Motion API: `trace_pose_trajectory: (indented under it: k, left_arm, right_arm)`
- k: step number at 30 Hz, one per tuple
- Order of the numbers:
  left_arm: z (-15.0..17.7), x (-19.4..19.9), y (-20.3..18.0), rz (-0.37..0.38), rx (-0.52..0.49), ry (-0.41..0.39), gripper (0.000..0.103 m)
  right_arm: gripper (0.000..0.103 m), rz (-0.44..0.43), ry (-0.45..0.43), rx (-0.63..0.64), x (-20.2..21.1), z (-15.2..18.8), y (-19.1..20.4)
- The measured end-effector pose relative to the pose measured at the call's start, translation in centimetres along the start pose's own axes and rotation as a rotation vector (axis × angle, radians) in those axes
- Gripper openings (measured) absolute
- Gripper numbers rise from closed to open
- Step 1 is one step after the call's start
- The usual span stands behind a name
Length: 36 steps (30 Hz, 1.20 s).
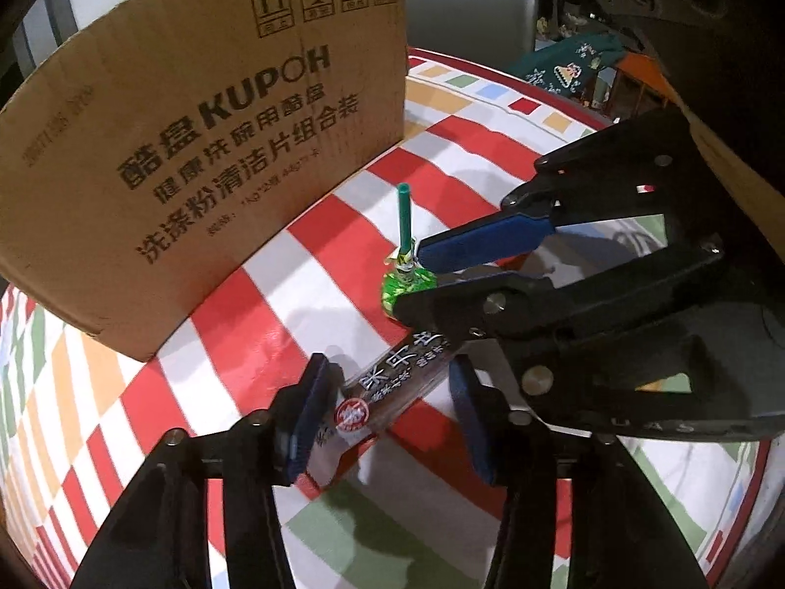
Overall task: Organize snacks
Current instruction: 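Grasp the dark stick pack with left tool while right tool grasps the green lollipop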
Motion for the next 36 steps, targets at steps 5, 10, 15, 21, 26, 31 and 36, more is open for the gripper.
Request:
trace_pose_trajectory:
  k: [5,10,15,21,26,31,36]
  left_arm:
    - [0.1,0.2,-0.8,0.016,0.013,0.004,0.028]
    - [0.6,0.6,-0.8,0.014,0.083,0.006,0.021]
    - [1.8,1.3,-0.5,0.022,0.155,0.011,0.018]
    - [4.5,3.2,1.2,-0.014,0.287,-0.014,0.017]
    - [6.2,4.4,2.4,-0.042,0.374,-0.039,0.017]
    - [6.6,5.0,4.0,-0.084,0.447,-0.065,0.017]
    - [6.4,5.5,5.4,-0.095,0.501,-0.09,0.017]
  right_arm:
    - [0.02,0.009,-0.01,-0.02,0.6,0.4,-0.6]
    - [0.008,0.011,-0.024,-0.018,1.4,0.8,-0.4]
    - [0.009,-0.031,-0.014,-0.063,1.2,0.6,-0.6]
    - [0.031,-0.028,0.0,-0.033,0.5,0.0,0.4]
    - [0.031,-0.055,-0.003,0.021,-0.4,-0.7,2.4]
    - [0.031,-0.025,0.001,0.033,-1.4,-1.6,3.0]
    - [0.031,-0.009,0.016,0.025,-2.2,-1.7,2.5]
Point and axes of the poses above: each gripper's, at about its wrist camera, not at the fingertips, and x roughly against the way its jaws point, y to its left, z to its underside, the point moved 5 cm from there along -x, roughly the way its jaws point, and after that the axes turned 8 degrees about x, right-handed, at the moved point
